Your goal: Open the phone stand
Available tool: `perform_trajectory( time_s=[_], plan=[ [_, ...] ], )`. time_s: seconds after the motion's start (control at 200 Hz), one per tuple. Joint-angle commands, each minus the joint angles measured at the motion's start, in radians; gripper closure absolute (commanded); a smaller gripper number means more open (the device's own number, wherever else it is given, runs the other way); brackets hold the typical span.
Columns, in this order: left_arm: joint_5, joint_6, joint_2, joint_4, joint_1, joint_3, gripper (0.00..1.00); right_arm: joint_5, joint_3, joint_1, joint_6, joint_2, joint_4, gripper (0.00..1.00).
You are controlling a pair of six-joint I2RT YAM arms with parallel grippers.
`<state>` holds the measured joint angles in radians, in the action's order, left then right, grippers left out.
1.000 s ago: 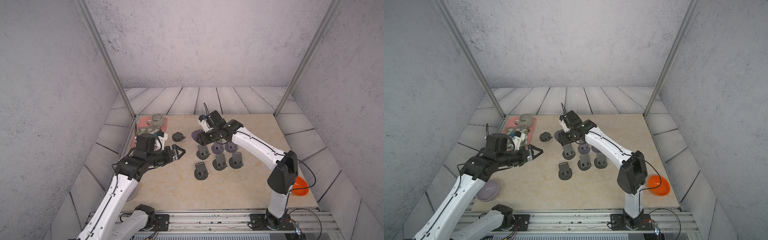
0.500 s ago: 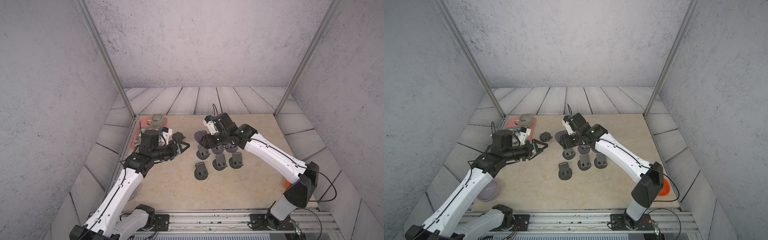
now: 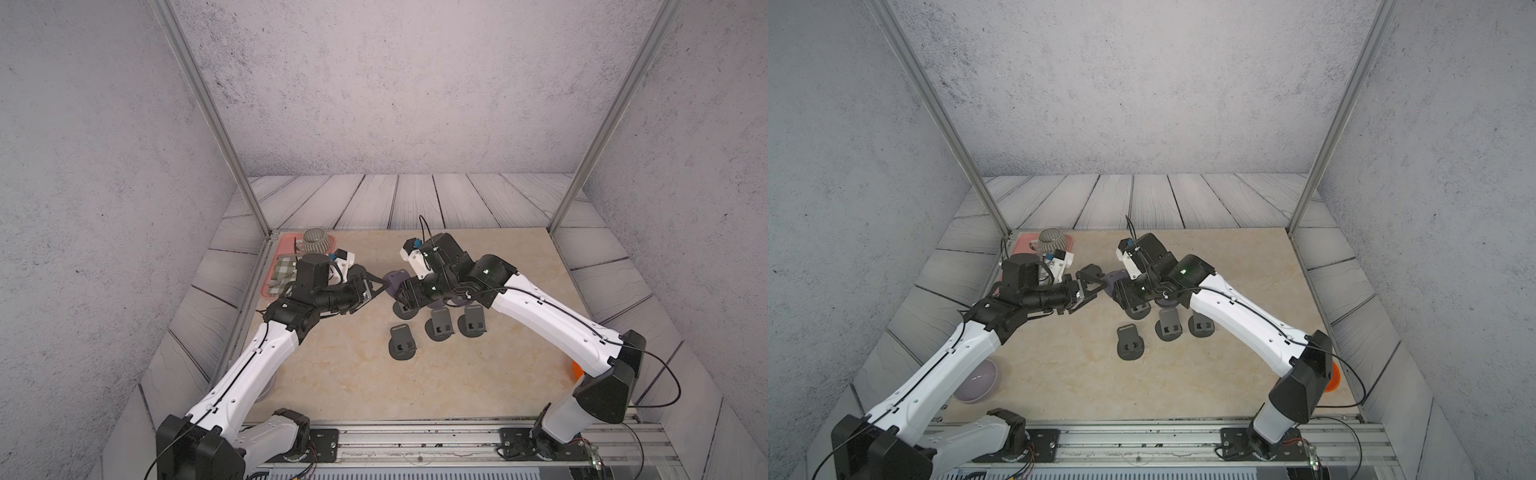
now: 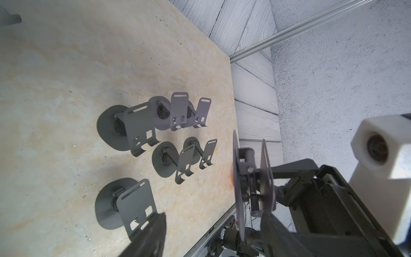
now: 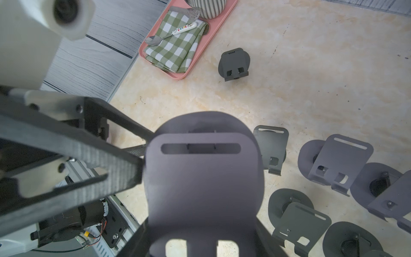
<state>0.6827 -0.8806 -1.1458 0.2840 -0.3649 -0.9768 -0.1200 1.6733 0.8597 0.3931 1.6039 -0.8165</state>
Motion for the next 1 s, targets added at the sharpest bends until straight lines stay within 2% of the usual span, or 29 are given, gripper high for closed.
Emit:
perform_trajectory(
  time_s=[0.0,0.235,0.345,0.48,0.616,0.726,0.871,0.996],
  plan=[
    [0.015,0.006,-0.018,-0.035,-0.013,-0.001,0.31,0.029,0.017,0.005,0.012,-0.050,-0.004,0.47],
    [0.060,-0.041,-0.052,-0.106,-0.040,0.012,0.37,0.026,0.055,0.017,0.013,-0.018,0.002,0.46],
    [0.096,-0.099,-0.066,-0.180,-0.053,0.031,0.45,0.035,0.083,0.030,0.015,0.007,-0.002,0.47],
    [0.094,-0.164,-0.058,-0.262,-0.063,0.070,0.65,0.047,0.122,0.044,0.013,0.028,-0.014,0.48],
    [0.097,-0.171,-0.055,-0.272,-0.066,0.079,0.89,0.062,0.140,0.051,0.011,0.030,-0.022,0.49],
    [0.103,-0.161,-0.055,-0.262,-0.066,0.078,1.00,0.068,0.129,0.053,0.010,0.021,-0.023,0.49],
    [0.103,-0.119,-0.055,-0.218,-0.066,0.066,1.00,0.071,0.098,0.055,0.012,0.000,-0.023,0.50],
    [0.090,-0.034,-0.055,-0.124,-0.066,0.037,1.00,0.058,0.079,0.055,0.009,-0.012,-0.035,0.50]
  ],
)
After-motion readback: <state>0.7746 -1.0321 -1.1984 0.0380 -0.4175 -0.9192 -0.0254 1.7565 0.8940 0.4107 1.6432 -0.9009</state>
